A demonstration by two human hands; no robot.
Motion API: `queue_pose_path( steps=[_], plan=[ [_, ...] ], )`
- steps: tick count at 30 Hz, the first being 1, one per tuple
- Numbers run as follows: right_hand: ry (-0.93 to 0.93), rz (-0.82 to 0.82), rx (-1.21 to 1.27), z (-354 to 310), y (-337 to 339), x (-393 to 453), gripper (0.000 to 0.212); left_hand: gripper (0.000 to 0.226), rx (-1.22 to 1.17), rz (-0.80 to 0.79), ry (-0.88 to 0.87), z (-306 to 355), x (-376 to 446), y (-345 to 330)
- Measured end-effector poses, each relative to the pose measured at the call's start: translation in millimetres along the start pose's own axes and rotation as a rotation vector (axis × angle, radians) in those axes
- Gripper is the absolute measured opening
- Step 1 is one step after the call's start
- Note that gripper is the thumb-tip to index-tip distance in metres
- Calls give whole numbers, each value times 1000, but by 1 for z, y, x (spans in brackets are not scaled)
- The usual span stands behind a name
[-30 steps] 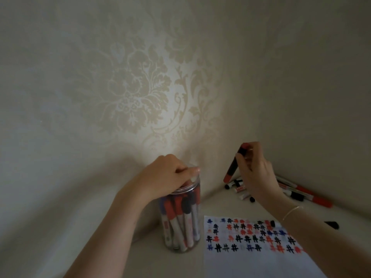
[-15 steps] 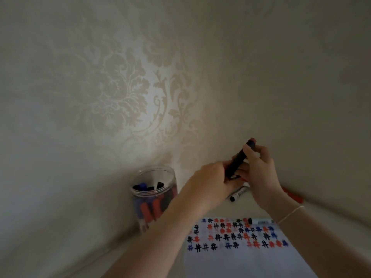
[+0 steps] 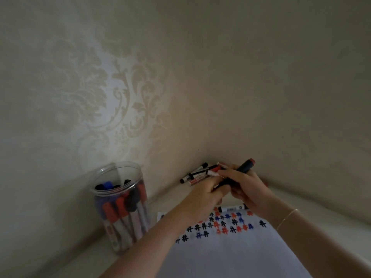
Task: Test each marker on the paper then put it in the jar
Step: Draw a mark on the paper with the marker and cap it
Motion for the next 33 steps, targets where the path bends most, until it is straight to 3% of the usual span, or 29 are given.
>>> queue_pose_path(
  steps=[6, 8, 11, 15, 17, 21, 24, 25, 26, 29, 31, 33],
  plan=[
    [-12, 97, -9, 10, 19, -2, 23, 30, -306, -174, 126, -17, 0, -25],
    [11, 105, -29, 7, 22, -1, 23, 33, -237, -145, 108, -18, 0, -24],
    [89, 197, -54, -3, 36, -2, 19, 54, 53, -110, 65, -23, 2, -21],
    [174, 424, 19, -14, 78, -8, 15, 44, 294, 61, 128, -57, 12, -2],
    [171, 460, 67, -11, 95, -9, 15, 50, 461, 122, 126, -74, 12, 2],
    [145, 489, 129, 0, 126, -17, 13, 53, 451, 216, 181, -101, 7, -1],
    [147, 509, 87, 0, 146, -25, 3, 42, 615, 447, 25, -83, 5, 6],
    [138, 523, 32, 1, 151, -27, 9, 37, 645, 492, -67, -69, 4, 2],
    [124, 536, -24, 4, 155, -29, 15, 35, 641, 479, -156, -54, 3, -8],
    [62, 542, -68, 19, 159, -32, 24, 35, 588, 141, -324, -6, 5, -66],
    [63, 566, -121, 25, 162, -36, 21, 42, 594, -11, -324, 0, 9, -96],
    [97, 596, -237, 24, 164, -39, 20, 58, 623, -63, -275, -8, 15, -109]
  ],
)
Point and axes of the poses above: each hand's wrist, its own x-axis towards the middle knuckle, its own y-axis out of the back of the hand, z = x × y, the point moved 10 cm from there along x, towards the middle knuckle, and after that the axes turned 8 degrees about x, right-handed, at the moved point
